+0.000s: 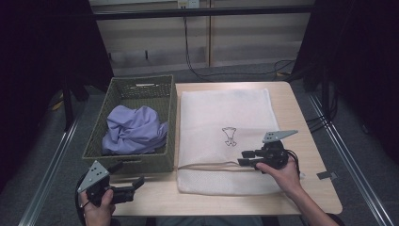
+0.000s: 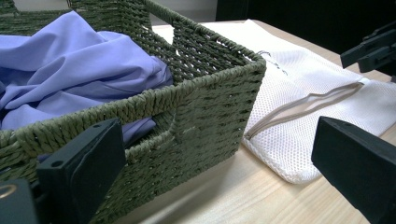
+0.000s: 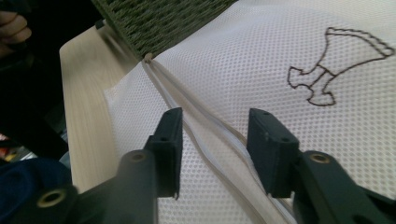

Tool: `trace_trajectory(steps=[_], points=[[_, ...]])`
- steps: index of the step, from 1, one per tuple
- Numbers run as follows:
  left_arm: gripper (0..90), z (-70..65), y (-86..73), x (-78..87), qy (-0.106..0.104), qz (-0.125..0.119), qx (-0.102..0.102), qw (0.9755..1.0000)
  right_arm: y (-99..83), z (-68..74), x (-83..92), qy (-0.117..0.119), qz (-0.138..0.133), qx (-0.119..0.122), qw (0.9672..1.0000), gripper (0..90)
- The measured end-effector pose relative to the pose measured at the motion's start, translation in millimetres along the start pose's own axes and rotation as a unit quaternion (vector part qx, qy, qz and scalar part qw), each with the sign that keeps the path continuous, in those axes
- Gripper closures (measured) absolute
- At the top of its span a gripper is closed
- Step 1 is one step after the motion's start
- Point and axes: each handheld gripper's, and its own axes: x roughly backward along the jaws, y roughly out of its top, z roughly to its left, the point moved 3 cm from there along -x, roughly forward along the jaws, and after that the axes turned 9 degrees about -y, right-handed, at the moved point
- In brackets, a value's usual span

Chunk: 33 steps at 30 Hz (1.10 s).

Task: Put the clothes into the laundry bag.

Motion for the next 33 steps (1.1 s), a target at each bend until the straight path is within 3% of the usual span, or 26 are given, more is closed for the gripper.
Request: trace_trajectory(steps=[4, 13, 23, 27, 33], points=[[3.0, -0.6, 0.0, -1.1, -0.001, -0.001, -0.001, 1.0000, 9.2, -1.8, -15.0, 0.009, 0.021, 0.009, 0.9997, 64.3], [3.0, -2.3, 1.3, -3.4, 0.001, 0.000, -0.008, 1.0000, 23.2, -9.8, -28.1, 0.003, 0.038, 0.019, 0.9991, 63.8], [3.1, -1.9, 0.2, -3.1, 0.004, 0.003, -0.005, 1.0000, 10.4, -11.5, -48.8, 0.009, 0.049, 0.024, 0.9985, 61.5], [3.1, -1.0, 0.4, -2.5, 0.019, 0.004, -0.003, 0.9998, 4.4, -11.3, -57.5, 0.005, 0.063, 0.035, 0.9974, 58.1], [3.1, 0.6, 0.4, -3.2, 0.016, 0.005, 0.000, 0.9999, -0.2, -13.9, -62.5, -0.006, 0.070, 0.038, 0.9968, 56.1]])
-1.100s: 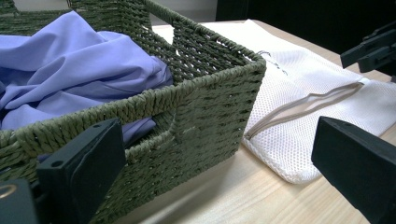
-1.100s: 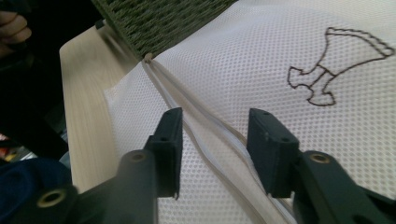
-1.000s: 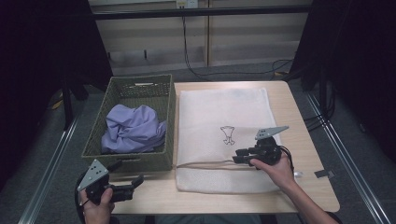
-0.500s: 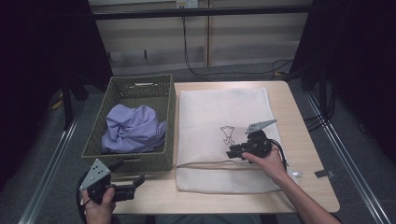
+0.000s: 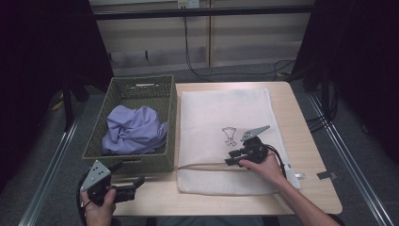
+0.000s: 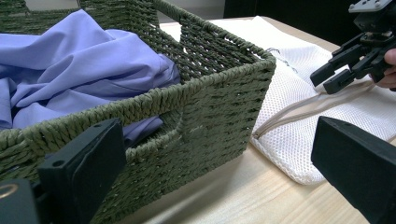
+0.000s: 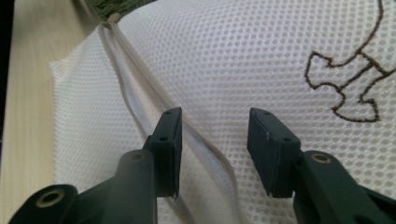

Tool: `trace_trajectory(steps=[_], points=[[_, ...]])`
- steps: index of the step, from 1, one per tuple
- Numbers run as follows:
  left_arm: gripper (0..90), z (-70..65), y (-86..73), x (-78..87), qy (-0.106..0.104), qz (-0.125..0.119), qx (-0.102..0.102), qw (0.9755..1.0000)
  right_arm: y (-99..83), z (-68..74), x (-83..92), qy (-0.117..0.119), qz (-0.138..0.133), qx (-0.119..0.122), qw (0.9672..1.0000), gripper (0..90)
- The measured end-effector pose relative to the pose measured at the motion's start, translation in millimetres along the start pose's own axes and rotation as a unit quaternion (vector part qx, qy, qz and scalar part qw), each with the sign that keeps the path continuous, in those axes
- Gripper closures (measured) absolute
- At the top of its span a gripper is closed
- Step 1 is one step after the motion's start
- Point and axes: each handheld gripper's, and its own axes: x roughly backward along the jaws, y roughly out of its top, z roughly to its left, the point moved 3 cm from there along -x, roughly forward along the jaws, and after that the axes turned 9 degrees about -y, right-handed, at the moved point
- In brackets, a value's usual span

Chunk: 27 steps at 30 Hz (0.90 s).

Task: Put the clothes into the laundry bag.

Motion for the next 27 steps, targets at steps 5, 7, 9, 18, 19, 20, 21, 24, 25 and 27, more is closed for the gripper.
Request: trace_trajectory(steps=[5, 7, 9, 18, 19, 20, 21, 24, 25, 27], points=[[4.0, 0.0, 0.1, -0.2, 0.006, 0.000, 0.006, 1.0000, -6.5, 0.4, -6.3, -0.024, 0.015, 0.020, 0.9994, 56.2], [4.0, 0.3, 0.1, 0.6, 0.009, 0.000, 0.006, 0.9999, -7.1, 1.1, -6.1, -0.031, 0.014, 0.028, 0.9990, 56.9], [4.0, 0.7, 0.3, 0.0, 0.010, -0.003, 0.012, 0.9999, -9.6, 2.4, -6.2, -0.038, 0.004, 0.043, 0.9984, 57.3], [4.4, 1.5, 0.6, -1.5, 0.016, 0.003, 0.014, 0.9998, -12.9, 2.0, -5.9, -0.058, -0.012, 0.082, 0.9949, 68.6], [4.6, 1.6, 0.5, -1.8, 0.018, 0.004, 0.014, 0.9997, -13.2, 2.2, -5.9, -0.061, -0.013, 0.085, 0.9944, 70.4], [4.6, 1.6, 0.4, -2.3, 0.017, 0.003, 0.017, 0.9997, -13.4, 2.5, -5.8, -0.066, -0.013, 0.088, 0.9938, 71.5], [4.7, 1.8, 0.3, -2.4, 0.019, 0.005, 0.017, 0.9997, -13.4, 2.5, -5.9, -0.067, -0.013, 0.091, 0.9935, 72.6], [4.7, 1.6, 0.2, -2.5, 0.017, 0.006, 0.017, 0.9997, -12.9, 0.6, -5.8, -0.068, -0.013, 0.081, 0.9943, 76.6], [4.7, 1.6, 0.3, -2.2, 0.019, 0.006, 0.016, 0.9997, -12.9, 0.6, -5.8, -0.068, -0.013, 0.081, 0.9943, 76.6], [4.7, 1.9, 0.5, -2.0, 0.016, 0.005, 0.016, 0.9997, -12.2, -1.5, -5.9, -0.066, -0.012, 0.070, 0.9952, 79.9]])
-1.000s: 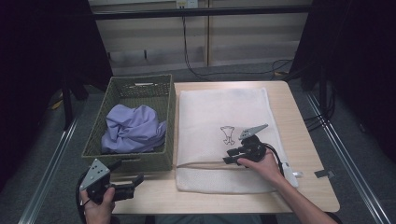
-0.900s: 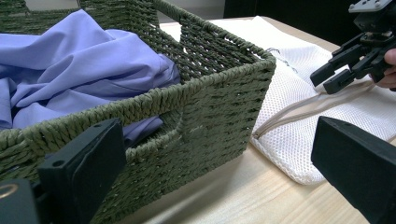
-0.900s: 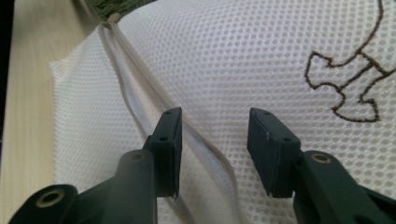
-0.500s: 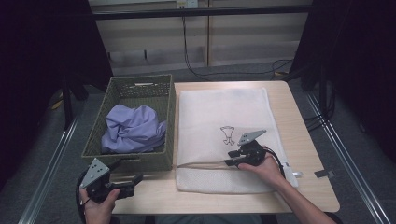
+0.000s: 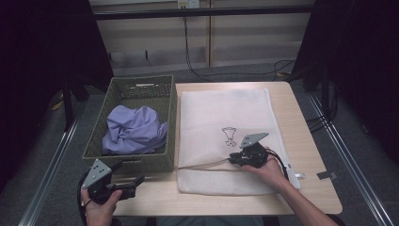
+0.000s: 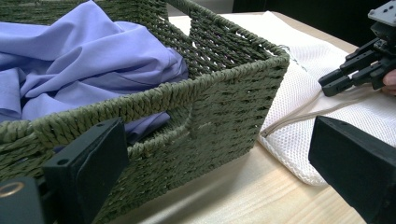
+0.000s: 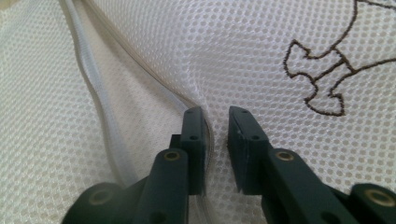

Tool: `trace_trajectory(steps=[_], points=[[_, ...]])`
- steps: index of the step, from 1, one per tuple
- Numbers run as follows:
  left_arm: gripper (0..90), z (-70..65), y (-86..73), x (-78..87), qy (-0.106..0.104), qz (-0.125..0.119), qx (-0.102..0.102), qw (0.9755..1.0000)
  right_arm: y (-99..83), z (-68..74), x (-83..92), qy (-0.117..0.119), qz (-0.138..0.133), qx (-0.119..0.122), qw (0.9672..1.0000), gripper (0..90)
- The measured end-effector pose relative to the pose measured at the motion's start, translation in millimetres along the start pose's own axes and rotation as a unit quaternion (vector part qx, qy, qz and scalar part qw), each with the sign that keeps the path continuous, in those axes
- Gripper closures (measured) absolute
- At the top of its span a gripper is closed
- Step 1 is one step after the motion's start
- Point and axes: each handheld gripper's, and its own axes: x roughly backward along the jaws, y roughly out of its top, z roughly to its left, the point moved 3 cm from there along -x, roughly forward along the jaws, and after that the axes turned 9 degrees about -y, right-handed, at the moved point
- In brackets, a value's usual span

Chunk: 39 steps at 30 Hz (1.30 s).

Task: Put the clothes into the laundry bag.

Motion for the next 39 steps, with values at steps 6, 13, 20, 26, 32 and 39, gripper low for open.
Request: trace_trajectory(steps=[6, 13, 20, 26, 32, 39], points=[[4.7, -0.5, 0.8, -0.5, 0.000, 0.000, -0.002, 1.0000, 2.2, -0.1, -0.8, -0.004, 0.007, 0.001, 1.0000, 81.0], [4.7, -0.7, 0.8, -0.5, -0.004, 0.000, -0.003, 1.0000, 5.8, 0.2, -2.0, -0.003, 0.022, -0.005, 0.9997, 86.2], [4.7, -0.2, 0.6, 0.3, -0.002, 0.002, -0.005, 1.0000, 8.7, -5.1, -5.7, -0.010, 0.027, -0.046, 0.9985, 88.3], [5.1, -0.5, 0.7, -0.8, -0.005, 0.003, -0.005, 1.0000, 11.0, -4.0, -6.4, -0.022, 0.033, -0.043, 0.9983, 88.8], [5.1, -0.5, 0.5, -0.8, -0.006, 0.004, -0.006, 1.0000, 10.5, -6.1, -5.8, -0.016, 0.032, -0.070, 0.9969, 89.4], [5.2, -1.0, 1.0, -1.9, -0.009, 0.005, -0.009, 0.9999, 10.0, -7.0, -1.5, 0.011, 0.017, -0.109, 0.9938, 89.8]])
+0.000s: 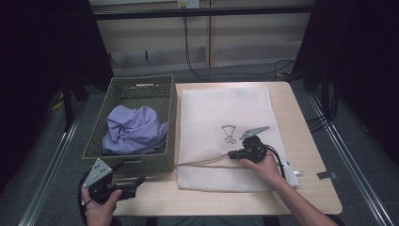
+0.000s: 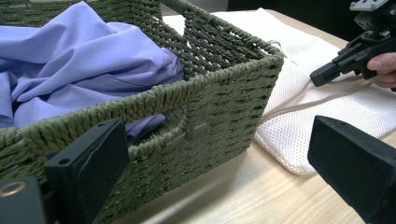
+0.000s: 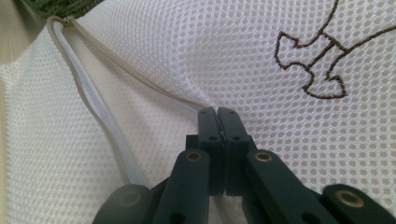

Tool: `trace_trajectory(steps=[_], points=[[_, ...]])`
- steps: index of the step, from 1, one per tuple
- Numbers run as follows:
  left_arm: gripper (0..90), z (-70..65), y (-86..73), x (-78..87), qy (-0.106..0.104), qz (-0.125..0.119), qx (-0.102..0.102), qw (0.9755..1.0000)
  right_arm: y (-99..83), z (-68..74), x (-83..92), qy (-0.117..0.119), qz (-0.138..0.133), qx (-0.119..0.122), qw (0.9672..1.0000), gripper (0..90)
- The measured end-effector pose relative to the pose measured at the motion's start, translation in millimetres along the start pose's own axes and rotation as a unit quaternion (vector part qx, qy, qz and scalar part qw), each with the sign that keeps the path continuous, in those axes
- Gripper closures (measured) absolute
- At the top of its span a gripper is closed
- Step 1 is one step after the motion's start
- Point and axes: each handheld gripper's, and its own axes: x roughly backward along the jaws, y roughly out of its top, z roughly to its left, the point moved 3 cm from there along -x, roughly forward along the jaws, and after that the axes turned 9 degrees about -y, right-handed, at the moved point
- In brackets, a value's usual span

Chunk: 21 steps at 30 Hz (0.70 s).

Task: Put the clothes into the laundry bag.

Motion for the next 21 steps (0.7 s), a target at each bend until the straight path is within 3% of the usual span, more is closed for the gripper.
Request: trace_trajectory(steps=[5, 19, 21], points=[[5.4, 0.1, 0.1, -0.4, -0.002, 0.002, -0.003, 1.0000, 3.0, -3.0, 6.9, 0.017, -0.017, -0.030, 0.9992, 89.8], [5.4, 0.7, 0.5, 0.4, -0.004, -0.001, 0.001, 1.0000, 10.3, -2.9, 24.0, 0.043, -0.059, -0.055, 0.9958, 89.8], [5.4, 1.2, 0.3, 1.3, -0.002, 0.001, -0.001, 1.0000, 11.4, -0.6, 26.1, 0.045, -0.066, -0.047, 0.9957, 89.8]])
